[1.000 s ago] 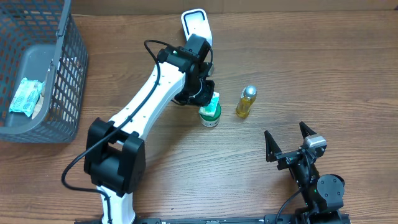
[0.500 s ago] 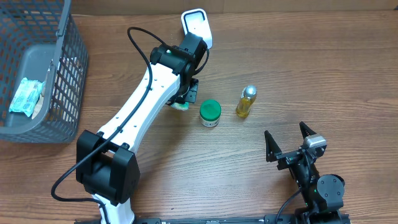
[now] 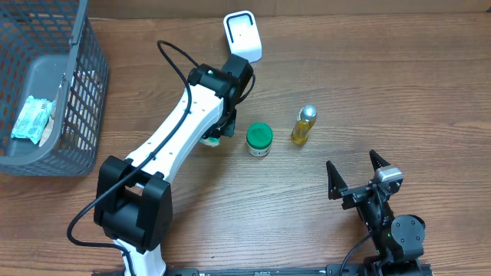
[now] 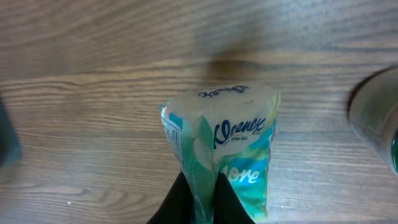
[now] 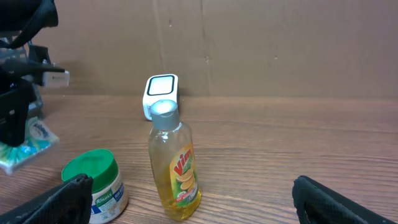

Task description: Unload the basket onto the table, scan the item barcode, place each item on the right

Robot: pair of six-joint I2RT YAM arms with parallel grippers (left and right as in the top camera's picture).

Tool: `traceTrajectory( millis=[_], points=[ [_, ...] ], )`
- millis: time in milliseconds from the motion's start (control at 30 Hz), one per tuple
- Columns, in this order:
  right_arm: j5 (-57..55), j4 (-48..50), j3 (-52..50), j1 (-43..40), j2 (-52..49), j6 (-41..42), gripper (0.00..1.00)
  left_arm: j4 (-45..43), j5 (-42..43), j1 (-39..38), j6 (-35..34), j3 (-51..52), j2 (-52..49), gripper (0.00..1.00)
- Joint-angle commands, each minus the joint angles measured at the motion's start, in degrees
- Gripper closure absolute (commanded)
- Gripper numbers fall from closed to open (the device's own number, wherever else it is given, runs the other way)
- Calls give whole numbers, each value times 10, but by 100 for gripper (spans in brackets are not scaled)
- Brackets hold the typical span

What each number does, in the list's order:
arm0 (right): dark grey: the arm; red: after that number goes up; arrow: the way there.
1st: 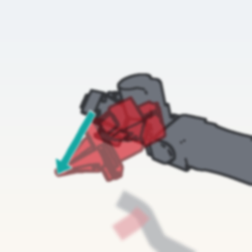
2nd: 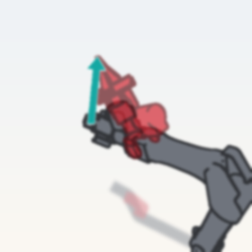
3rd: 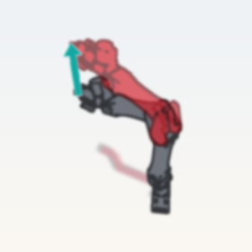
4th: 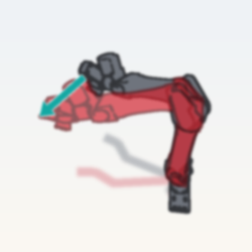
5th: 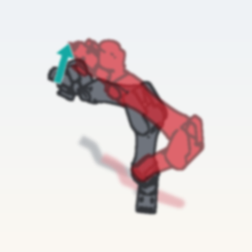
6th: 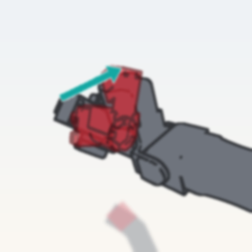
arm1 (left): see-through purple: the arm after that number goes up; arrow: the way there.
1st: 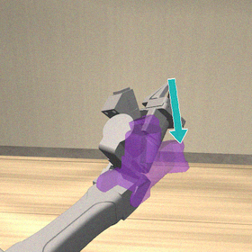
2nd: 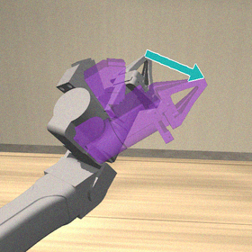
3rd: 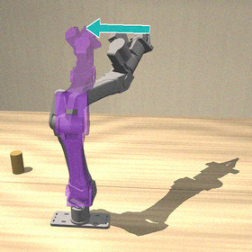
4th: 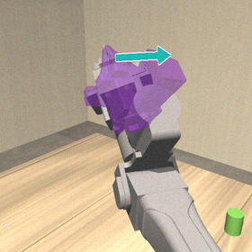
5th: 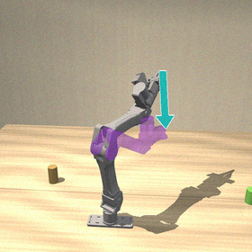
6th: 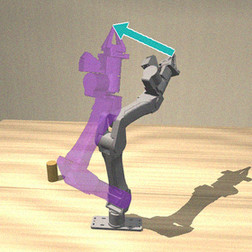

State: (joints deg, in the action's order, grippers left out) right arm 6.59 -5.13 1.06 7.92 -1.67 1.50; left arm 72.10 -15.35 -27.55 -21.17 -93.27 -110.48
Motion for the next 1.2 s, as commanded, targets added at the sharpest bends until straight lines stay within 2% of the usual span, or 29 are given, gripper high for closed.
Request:
traceTrajectory(
  millis=[0,900,1167],
  points=[
    [-5,3,-3,0,1,1,0,-3,41,-2,-15,2,11,95],
    [-5,3,-3,0,1,1,0,-1,41,-6,-37,4,11,96],
    [-5,3,-3,0,1,1,0,-2,-19,-16,-86,39,11,96]
  ],
)
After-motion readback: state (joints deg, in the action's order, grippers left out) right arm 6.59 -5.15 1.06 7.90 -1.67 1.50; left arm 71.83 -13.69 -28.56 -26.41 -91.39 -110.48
